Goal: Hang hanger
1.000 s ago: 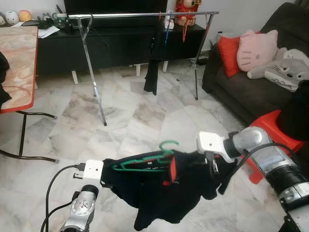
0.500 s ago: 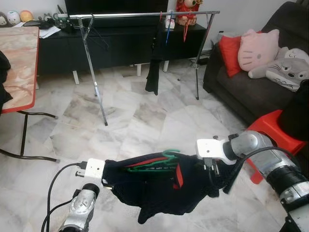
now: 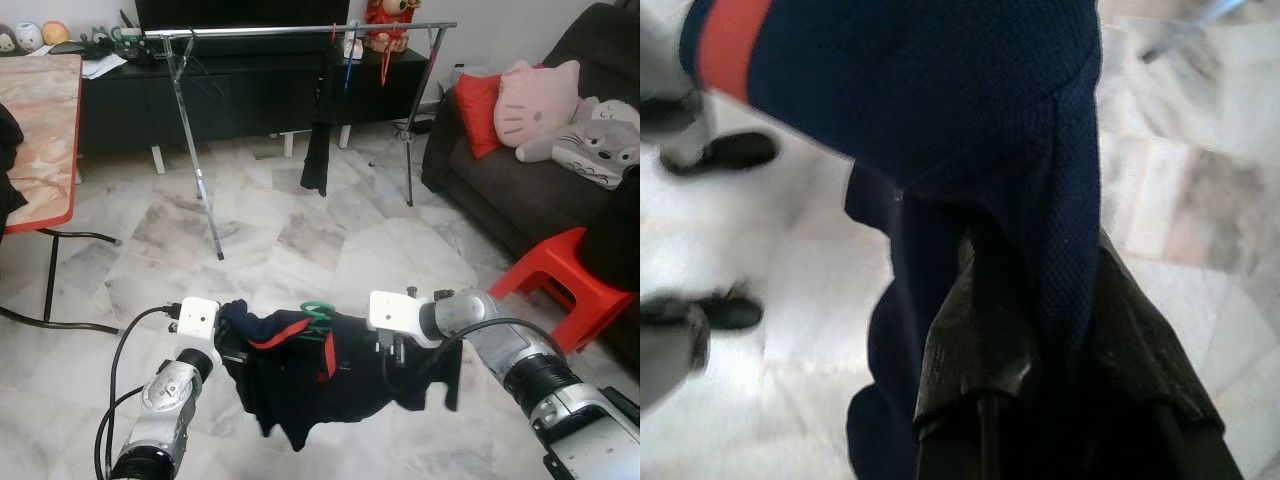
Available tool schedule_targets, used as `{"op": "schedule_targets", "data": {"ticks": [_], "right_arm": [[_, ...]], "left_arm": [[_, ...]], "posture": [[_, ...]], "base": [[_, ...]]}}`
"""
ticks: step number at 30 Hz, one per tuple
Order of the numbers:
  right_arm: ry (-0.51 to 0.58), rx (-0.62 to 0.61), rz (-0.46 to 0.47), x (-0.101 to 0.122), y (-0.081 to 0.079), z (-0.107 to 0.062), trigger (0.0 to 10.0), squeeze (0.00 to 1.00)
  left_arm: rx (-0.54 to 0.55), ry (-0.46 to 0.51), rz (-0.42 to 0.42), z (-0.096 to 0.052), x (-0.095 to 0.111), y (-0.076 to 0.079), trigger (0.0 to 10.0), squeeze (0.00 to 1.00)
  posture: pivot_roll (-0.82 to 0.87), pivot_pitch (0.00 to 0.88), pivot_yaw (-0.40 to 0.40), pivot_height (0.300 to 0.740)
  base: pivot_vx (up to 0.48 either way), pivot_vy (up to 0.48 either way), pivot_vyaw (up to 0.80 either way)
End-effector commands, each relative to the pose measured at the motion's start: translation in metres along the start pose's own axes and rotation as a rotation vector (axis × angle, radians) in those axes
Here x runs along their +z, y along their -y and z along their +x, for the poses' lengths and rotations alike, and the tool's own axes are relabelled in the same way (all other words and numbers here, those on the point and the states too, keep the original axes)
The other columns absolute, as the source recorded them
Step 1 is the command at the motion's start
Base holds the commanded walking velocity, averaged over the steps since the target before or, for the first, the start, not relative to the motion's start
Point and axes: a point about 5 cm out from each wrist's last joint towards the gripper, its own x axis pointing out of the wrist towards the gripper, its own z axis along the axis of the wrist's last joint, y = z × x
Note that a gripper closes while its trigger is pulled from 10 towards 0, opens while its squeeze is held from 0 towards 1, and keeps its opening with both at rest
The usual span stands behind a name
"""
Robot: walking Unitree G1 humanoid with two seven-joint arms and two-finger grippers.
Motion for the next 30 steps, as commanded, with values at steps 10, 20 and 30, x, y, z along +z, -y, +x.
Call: {"op": "schedule_targets", "data": {"ticks": [10, 20, 30], "right_arm": [[0.189, -0.476, 0.450, 0.005, 0.027, 0.004, 10.0, 0.00], [0.291, -0.507, 0.598, 0.010, 0.019, 0.016, 10.0, 0.00], [0.338, -0.553, 0.674, 0.005, 0.025, 0.009, 10.0, 0.00]], "left_arm": [[-0.194, 0.013, -0.015, 0.004, 0.016, 0.025, 0.0, 0.00], [-0.243, 0.037, -0.014, 0.006, 0.029, 0.037, 0.0, 0.00], [-0.324, 0.113, -0.060, 0.010, 0.052, 0.054, 0.6, 0.00]], "posture": [[-0.03, 0.000, -0.094, 0.740], [-0.01, 0.000, -0.091, 0.740], [-0.01, 0.000, -0.086, 0.740]], "base": [[0.000, 0.000, 0.00], [0.000, 0.000, 0.00], [0.000, 0.000, 0.00]]}}
